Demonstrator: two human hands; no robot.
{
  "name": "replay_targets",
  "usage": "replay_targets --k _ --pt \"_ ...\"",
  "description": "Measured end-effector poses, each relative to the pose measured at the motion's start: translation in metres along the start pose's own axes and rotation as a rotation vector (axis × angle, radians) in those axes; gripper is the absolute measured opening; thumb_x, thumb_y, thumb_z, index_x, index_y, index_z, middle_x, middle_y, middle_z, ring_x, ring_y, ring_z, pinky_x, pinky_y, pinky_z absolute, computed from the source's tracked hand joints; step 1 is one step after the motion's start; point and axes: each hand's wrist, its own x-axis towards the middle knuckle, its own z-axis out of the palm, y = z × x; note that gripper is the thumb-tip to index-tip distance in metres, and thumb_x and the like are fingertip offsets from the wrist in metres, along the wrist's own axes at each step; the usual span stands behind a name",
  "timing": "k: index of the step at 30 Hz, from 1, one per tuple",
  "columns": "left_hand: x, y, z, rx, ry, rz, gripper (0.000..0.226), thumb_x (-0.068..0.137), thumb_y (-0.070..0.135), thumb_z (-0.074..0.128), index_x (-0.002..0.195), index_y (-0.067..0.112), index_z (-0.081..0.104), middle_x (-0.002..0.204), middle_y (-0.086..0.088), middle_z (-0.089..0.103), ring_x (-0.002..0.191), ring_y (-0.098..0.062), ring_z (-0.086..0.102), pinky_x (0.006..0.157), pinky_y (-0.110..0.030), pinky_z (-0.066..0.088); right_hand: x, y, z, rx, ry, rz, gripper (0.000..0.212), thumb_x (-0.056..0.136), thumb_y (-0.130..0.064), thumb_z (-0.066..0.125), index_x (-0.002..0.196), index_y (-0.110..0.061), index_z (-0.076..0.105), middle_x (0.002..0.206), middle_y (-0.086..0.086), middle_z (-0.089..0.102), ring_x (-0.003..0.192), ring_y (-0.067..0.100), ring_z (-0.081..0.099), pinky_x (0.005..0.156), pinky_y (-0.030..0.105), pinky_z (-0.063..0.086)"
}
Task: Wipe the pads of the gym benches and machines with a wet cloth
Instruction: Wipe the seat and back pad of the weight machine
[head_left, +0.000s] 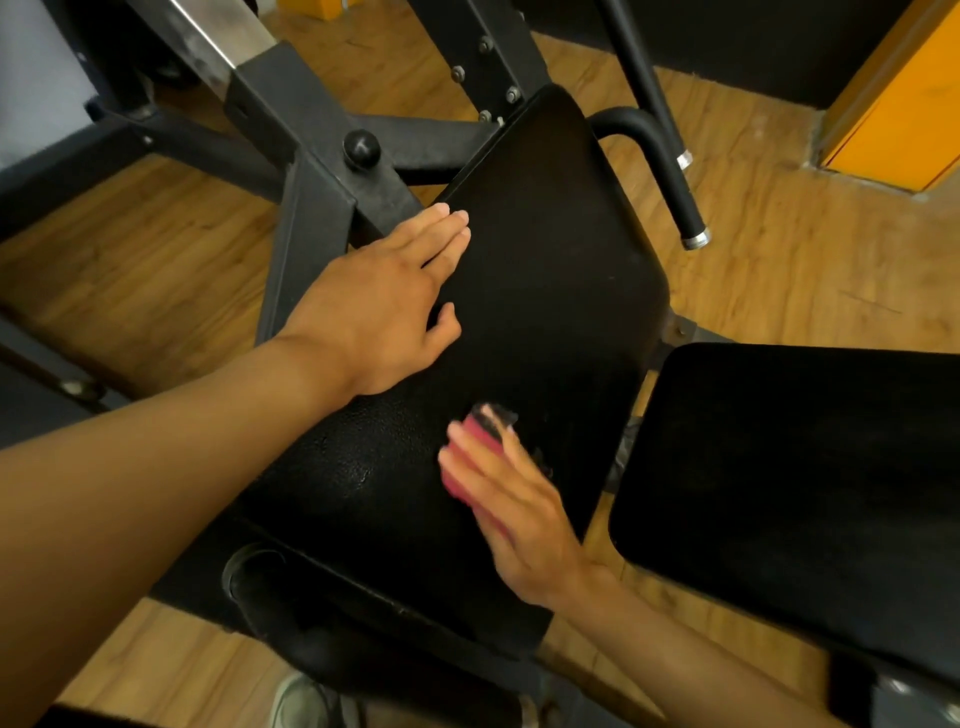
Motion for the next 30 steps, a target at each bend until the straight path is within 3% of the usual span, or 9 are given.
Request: replay_targets --k 3,8,12,15,18,22,25,28,30 --pt "0.000 0.001 0.000 -0.001 0.001 0.000 0.070 0.101 0.043 0.036 0.164 0.014 0.020 0.172 0.007 0.008 0.157 -0.007 0.001 0.111 -0.037 0.042 0.024 0.038 -0.018 -0.059 -0.020 -0.084 0.044 0.106 -0.006 0.036 0.148 -0.007 0.048 0.160 0.010 0.038 0.152 0.031 0.031 0.126 0.049 0.020" --pt "-0.002 0.000 0.000 0.011 0.005 0.001 0.069 0.103 0.043 0.038 0.164 0.014 0.020 0.172 0.006 0.009 0.157 -0.007 0.002 0.109 -0.038 0.044 0.138 0.152 -0.075 0.117 0.509 0.681 0.049 0.103 0.000 0.044 0.149 -0.015 0.050 0.160 0.003 0.041 0.151 0.015 0.032 0.126 0.045 0.023" --pt "-0.001 -0.001 0.001 0.013 0.010 0.000 0.069 0.103 0.043 0.039 0.163 0.014 0.020 0.172 0.006 0.009 0.157 -0.008 0.002 0.112 -0.039 0.042 0.146 0.164 -0.074 0.097 0.606 0.830 0.050 0.105 -0.005 0.044 0.152 -0.021 0.046 0.163 -0.003 0.035 0.152 0.013 0.027 0.127 0.040 0.020" --pt "-0.001 -0.002 0.002 0.013 0.010 -0.003 0.070 0.103 0.043 0.039 0.163 0.014 0.021 0.172 0.006 0.010 0.157 -0.008 0.003 0.110 -0.039 0.044 0.111 0.131 -0.056 -0.019 0.533 0.781 0.049 0.107 -0.012 0.043 0.155 -0.025 0.042 0.165 -0.006 0.030 0.154 0.009 0.019 0.128 0.038 0.015" --pt "0.000 0.000 0.001 0.015 0.004 -0.002 0.070 0.103 0.043 0.039 0.163 0.013 0.022 0.172 0.005 0.011 0.157 -0.008 0.004 0.108 -0.040 0.045 0.045 0.084 -0.033 -0.042 0.377 0.593 0.048 0.108 -0.011 0.044 0.156 -0.020 0.040 0.165 -0.005 0.032 0.154 0.006 0.020 0.127 0.044 0.019" --pt "-0.001 -0.002 0.002 0.022 0.010 -0.008 0.069 0.102 0.043 0.040 0.162 0.012 0.024 0.171 0.004 0.013 0.157 -0.009 0.006 0.107 -0.043 0.047 -0.060 0.009 0.007 -0.006 0.137 0.353 0.052 0.104 0.000 0.049 0.153 -0.013 0.041 0.166 -0.003 0.030 0.156 0.025 0.022 0.127 0.048 0.016" --pt "-0.001 -0.003 0.004 0.032 0.020 0.001 0.069 0.102 0.043 0.039 0.162 0.011 0.025 0.171 0.004 0.016 0.157 -0.010 0.008 0.108 -0.045 0.048 -0.116 -0.005 0.022 -0.057 -0.043 0.177 0.058 0.103 -0.004 0.048 0.157 -0.021 0.035 0.166 -0.003 0.030 0.154 0.034 0.024 0.125 0.053 0.021" --pt "-0.001 -0.004 0.005 0.042 0.016 -0.002 0.070 0.102 0.044 0.038 0.162 0.012 0.025 0.171 0.005 0.015 0.157 -0.010 0.007 0.107 -0.045 0.049 -0.108 0.010 0.010 -0.152 -0.104 0.035 0.068 0.100 -0.001 0.047 0.159 -0.029 0.029 0.167 -0.005 0.026 0.153 0.035 0.027 0.125 0.053 0.022" --pt "-0.001 -0.003 0.005 0.048 0.017 -0.004 0.070 0.101 0.045 0.038 0.162 0.012 0.025 0.171 0.005 0.015 0.157 -0.009 0.007 0.106 -0.046 0.049 -0.067 0.021 0.001 -0.123 -0.023 0.097 0.063 0.100 0.002 0.046 0.157 -0.023 0.035 0.167 -0.005 0.027 0.155 0.030 0.024 0.127 0.047 0.014"
